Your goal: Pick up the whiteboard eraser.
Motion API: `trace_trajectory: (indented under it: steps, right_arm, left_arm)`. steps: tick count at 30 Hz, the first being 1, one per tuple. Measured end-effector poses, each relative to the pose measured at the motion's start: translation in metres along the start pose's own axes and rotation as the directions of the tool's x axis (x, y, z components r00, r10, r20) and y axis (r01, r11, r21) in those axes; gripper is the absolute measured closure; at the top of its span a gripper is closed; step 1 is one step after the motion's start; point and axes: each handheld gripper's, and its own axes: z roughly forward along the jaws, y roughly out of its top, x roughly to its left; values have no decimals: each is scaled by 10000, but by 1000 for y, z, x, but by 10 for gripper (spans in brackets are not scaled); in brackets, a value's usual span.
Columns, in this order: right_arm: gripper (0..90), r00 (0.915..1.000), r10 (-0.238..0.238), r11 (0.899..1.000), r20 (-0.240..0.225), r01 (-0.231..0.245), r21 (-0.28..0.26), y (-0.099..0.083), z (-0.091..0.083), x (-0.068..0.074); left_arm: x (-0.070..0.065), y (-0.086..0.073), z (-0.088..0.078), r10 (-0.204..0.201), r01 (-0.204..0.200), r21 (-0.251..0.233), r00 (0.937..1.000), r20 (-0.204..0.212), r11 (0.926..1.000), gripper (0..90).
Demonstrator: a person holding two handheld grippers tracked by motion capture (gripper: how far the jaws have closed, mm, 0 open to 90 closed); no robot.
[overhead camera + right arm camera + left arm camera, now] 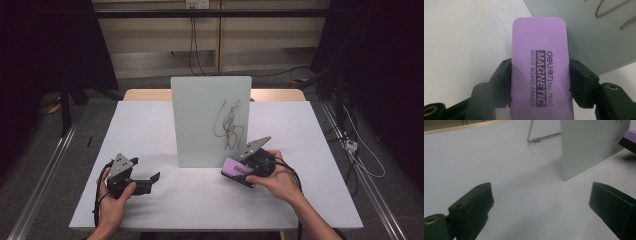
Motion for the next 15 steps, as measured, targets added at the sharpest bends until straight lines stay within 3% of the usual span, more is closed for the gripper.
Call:
trace_trajectory:
  steps: [8, 12, 15]
  right_arm:
    - [418, 9998, 200, 9993, 37, -199, -310, -3, -6, -2]
    - [419, 9995, 303, 9974, -85, -308, -646, -3, -9, -4]
    - [418, 9996, 274, 9965, -79, -280, -793, -3, -8, -6]
  left_arm:
    - [0, -1, 0, 10, -11, -37, 9999, -116, 10000, 51]
    - [1, -4, 2, -230, 230, 141, 9997, -31, 9996, 51]
    - [0, -4, 1, -104, 105, 154, 9999, -35, 9998, 51]
